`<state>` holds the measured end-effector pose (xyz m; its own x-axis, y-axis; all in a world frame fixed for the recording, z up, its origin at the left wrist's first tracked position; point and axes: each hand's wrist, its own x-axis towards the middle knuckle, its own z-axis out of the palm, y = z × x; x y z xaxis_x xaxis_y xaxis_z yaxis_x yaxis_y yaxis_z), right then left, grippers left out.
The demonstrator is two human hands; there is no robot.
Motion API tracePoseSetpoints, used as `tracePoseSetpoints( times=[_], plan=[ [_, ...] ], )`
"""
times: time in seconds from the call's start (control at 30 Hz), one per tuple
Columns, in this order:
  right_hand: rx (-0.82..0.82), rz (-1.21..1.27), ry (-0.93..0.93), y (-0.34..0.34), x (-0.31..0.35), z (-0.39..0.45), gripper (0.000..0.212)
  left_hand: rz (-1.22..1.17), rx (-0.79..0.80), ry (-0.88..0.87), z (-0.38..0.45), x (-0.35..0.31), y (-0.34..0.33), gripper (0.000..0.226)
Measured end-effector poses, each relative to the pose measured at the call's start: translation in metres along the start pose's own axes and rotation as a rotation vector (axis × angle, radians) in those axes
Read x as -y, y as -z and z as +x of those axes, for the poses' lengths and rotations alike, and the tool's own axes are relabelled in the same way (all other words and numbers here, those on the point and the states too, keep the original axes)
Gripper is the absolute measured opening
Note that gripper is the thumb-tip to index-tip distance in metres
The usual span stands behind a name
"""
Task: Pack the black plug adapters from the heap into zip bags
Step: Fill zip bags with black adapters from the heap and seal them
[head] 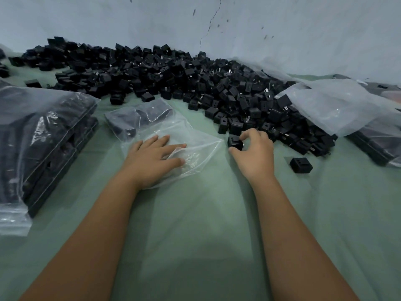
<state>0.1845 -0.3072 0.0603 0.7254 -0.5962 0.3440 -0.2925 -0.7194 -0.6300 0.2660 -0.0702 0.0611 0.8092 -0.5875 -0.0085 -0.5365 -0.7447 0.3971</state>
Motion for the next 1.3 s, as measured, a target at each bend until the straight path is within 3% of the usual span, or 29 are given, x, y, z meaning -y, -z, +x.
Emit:
tracePoseSetpoints(
  times=[0.13, 0.23, 0.37, 0.43, 0.53, 0.67, 0.83, 0.93, 1.0, 1.13, 1.3],
  plan=[
    [0.055, -0.025, -0.011, -0.003, 0.0, 0.004, 0.042, 0.002, -0.017, 0.01, 0.001, -0.001, 0.0, 0.064],
    [0.029, -0.064, 0.024, -0.004, 0.004, 0.004, 0.039, -0.004, -0.012, 0.016, 0.001, -0.002, -0.001, 0.07],
    [-0.149, 0.244, 0.13, -0.004, 0.03, -0.012, 0.028, -0.084, -0.093, 0.011, 0.0, -0.002, -0.001, 0.073],
    [-0.089, 0.38, 0.25, -0.007, 0.047, -0.028, 0.021, -0.256, -0.211, -0.001, 0.0, -0.003, -0.001, 0.053],
    [0.08, 0.339, 0.424, -0.017, 0.062, -0.045, 0.021, -0.461, -0.311, -0.042, 0.002, -0.007, 0.001, 0.019],
    [0.243, 0.131, 0.529, -0.034, 0.068, -0.047, 0.023, -0.677, -0.308, 0.051, 0.003, -0.014, 0.0, 0.023],
    [0.171, 0.008, 0.448, -0.036, 0.065, -0.042, 0.029, -0.805, -0.306, 0.082, 0.006, -0.013, 0.0, 0.034],
    [0.116, 0.109, 0.433, -0.027, 0.063, -0.042, 0.02, -0.79, -0.315, 0.115, 0.006, -0.012, 0.0, 0.022],
    [0.172, 0.198, 0.449, -0.019, 0.059, -0.042, 0.015, -0.76, -0.309, 0.118, 0.005, -0.012, 0.0, 0.013],
    [0.366, 0.318, 0.426, -0.009, 0.056, -0.043, 0.02, -0.754, -0.289, 0.13, 0.001, -0.013, 0.001, 0.019],
    [0.421, 0.308, 0.411, -0.013, 0.054, -0.042, 0.015, -0.776, -0.278, 0.138, -0.001, -0.013, 0.001, 0.021]
  ],
)
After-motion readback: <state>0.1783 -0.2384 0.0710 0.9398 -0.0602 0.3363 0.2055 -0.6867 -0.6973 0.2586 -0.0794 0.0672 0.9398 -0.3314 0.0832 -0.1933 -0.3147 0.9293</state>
